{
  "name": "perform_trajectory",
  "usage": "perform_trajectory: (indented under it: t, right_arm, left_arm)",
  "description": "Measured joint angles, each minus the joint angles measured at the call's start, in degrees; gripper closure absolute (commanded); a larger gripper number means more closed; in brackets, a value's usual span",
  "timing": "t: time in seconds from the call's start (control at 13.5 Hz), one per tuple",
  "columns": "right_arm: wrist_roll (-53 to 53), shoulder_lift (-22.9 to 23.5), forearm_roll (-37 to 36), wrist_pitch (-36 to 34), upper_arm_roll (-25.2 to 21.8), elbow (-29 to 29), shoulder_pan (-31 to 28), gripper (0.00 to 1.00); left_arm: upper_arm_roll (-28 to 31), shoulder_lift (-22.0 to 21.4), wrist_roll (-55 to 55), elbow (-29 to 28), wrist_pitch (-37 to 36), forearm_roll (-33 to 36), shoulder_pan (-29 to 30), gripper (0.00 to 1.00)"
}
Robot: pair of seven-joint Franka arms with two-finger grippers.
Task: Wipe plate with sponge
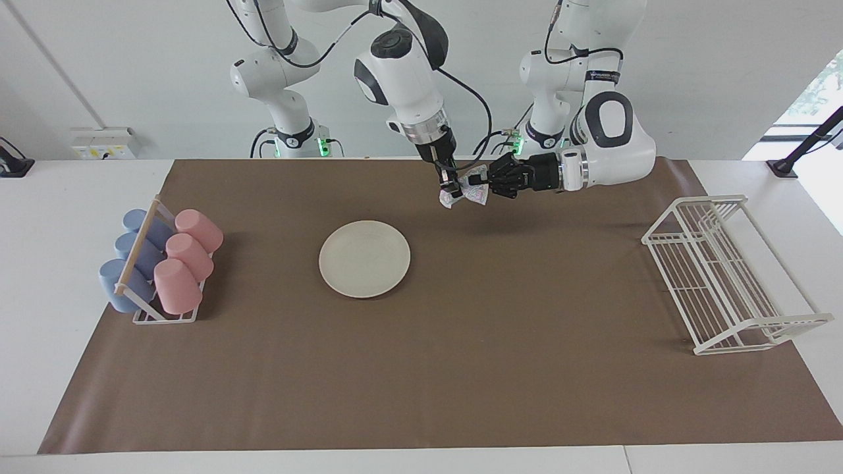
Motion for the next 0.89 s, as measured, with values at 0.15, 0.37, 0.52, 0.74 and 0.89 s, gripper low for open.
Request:
perform_trajectory:
  t: [0.15,0.37,0.52,0.74,0.89]
  right_arm:
    - [-2.49,0.0,-0.05,-0.01,-0.14,-0.49,-0.05,1.0]
    - [-8.52,-0.13,-1.55,0.0,-0.31,-2.74,-1.69,1.0]
    - [-15.82,-0.16,-2.44,0.0,-0.46,-5.57,-4.5,1.0]
    - [-25.5,-0.07,-2.63,0.91,-0.62,-9.83,-8.43,1.0]
    - [-30.13,-0.01,-2.64,5.71,-0.65,-14.11,-10.09,1.0]
  left_arm:
    - [0.09,0.0,0.0,0.0,-0.05,0.0,0.03,0.0]
    - [0.13,0.0,0.0,-0.02,-0.07,0.0,0.17,0.0]
    - [0.13,0.0,-0.01,-0.05,-0.07,0.0,0.4,0.0]
    - [0.33,0.0,-0.08,-0.08,0.03,1.47,0.81,0.0]
    - [0.41,0.0,-0.18,-0.09,0.04,4.64,1.9,0.0]
